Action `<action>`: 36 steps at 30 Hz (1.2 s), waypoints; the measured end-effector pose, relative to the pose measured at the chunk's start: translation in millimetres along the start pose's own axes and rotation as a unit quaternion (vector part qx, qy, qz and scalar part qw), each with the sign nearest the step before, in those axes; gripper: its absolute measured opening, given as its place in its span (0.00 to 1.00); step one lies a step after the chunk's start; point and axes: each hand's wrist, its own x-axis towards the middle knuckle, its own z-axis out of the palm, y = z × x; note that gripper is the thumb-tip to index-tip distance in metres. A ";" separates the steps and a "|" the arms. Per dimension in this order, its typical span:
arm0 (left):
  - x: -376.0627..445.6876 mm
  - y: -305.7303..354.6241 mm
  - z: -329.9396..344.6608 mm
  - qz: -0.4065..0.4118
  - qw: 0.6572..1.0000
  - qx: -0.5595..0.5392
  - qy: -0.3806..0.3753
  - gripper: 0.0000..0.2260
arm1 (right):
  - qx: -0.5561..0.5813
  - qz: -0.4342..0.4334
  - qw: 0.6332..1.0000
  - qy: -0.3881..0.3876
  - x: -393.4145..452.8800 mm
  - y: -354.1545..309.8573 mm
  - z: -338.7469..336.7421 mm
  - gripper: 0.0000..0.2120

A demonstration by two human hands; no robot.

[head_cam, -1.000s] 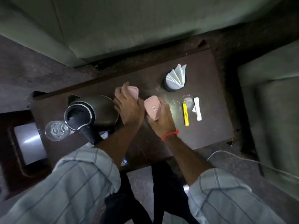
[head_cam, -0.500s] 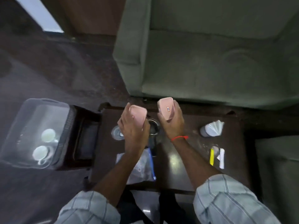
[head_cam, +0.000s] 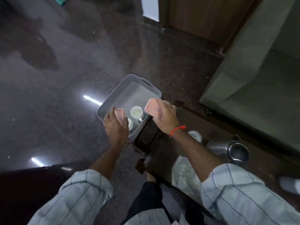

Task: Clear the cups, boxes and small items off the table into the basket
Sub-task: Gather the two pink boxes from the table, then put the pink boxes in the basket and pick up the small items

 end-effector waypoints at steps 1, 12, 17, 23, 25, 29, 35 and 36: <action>16.3 -9.6 -6.5 -0.007 1.000 0.005 -0.010 0.32 | -0.009 -0.009 1.000 -0.015 13.8 -9.9 11.3 0.37; 127.4 -72.0 11.0 -0.056 0.993 -0.007 -0.106 0.36 | -0.169 0.001 0.978 -0.121 152.8 -59.8 130.9 0.43; 149.4 -91.2 34.2 -0.089 0.989 0.033 -0.115 0.38 | -0.263 0.002 0.957 -0.119 169.5 -40.7 185.3 0.39; 164.8 -104.4 53.3 -0.114 0.980 0.101 -0.129 0.36 | -0.286 0.010 0.948 -0.136 186.3 -24.4 221.2 0.37; 163.1 -104.2 54.8 -0.112 0.977 0.114 -0.141 0.39 | -0.251 0.042 0.953 -0.164 186.9 -22.5 222.2 0.37; 151.2 -104.8 45.3 -0.095 0.982 0.065 -0.150 0.34 | -0.201 0.055 0.963 -0.169 173.9 -23.7 206.8 0.30; 131.5 -80.6 26.9 0.053 0.987 0.078 -0.133 0.21 | -0.054 0.012 0.990 -0.134 135.2 -37.1 151.1 0.27; 125.3 -71.8 26.3 0.075 0.984 0.092 -0.134 0.20 | -0.041 0.005 0.992 -0.121 125.5 -37.0 139.9 0.27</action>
